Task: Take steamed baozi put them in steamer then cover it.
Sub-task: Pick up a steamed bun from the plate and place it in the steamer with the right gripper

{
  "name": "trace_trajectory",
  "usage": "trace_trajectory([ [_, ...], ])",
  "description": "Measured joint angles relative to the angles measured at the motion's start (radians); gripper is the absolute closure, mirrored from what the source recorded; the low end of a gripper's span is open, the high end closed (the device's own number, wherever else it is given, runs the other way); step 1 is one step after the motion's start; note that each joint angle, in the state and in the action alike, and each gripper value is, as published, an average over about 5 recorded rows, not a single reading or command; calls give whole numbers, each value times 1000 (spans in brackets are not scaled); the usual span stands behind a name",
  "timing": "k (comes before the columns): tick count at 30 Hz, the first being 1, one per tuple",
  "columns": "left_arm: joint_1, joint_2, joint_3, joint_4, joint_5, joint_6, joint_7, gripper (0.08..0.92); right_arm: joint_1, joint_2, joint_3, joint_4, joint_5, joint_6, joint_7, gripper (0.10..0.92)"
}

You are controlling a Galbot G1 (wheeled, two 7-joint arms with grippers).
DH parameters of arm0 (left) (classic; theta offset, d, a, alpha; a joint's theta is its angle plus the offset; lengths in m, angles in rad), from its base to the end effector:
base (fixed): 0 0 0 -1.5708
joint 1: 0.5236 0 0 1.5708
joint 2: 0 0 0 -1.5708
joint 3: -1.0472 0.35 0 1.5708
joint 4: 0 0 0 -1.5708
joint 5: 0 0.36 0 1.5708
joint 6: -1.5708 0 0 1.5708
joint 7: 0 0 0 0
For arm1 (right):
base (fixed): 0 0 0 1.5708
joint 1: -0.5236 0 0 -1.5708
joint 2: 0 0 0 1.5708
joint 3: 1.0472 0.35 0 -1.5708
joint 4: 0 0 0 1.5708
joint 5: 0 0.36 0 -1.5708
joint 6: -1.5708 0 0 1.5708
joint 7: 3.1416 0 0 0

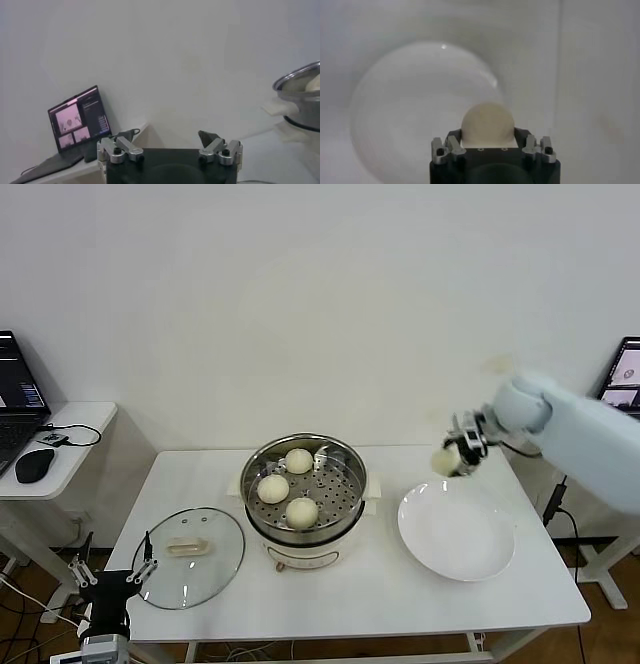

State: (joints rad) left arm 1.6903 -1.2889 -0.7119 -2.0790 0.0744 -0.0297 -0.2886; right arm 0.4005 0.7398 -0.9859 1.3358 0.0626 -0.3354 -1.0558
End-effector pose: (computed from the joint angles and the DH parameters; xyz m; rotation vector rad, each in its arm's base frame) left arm 0.1563 0.1052 -0.3065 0.4298 -3.0250 -0.6495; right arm 0.5490 -0.0848 -0.0463 1.1943 -1.5598 1.5458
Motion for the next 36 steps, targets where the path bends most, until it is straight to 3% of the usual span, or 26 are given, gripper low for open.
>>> trace_trajectory([
  [16,1,-8,-28,-9,-20,-2,-4,177,134,321,-179,-9,332,-249,149,364],
  [36,-10,-7,-33,9,-30,-5,-7,177,-1,483,-201,-131,336,-366,252,364],
])
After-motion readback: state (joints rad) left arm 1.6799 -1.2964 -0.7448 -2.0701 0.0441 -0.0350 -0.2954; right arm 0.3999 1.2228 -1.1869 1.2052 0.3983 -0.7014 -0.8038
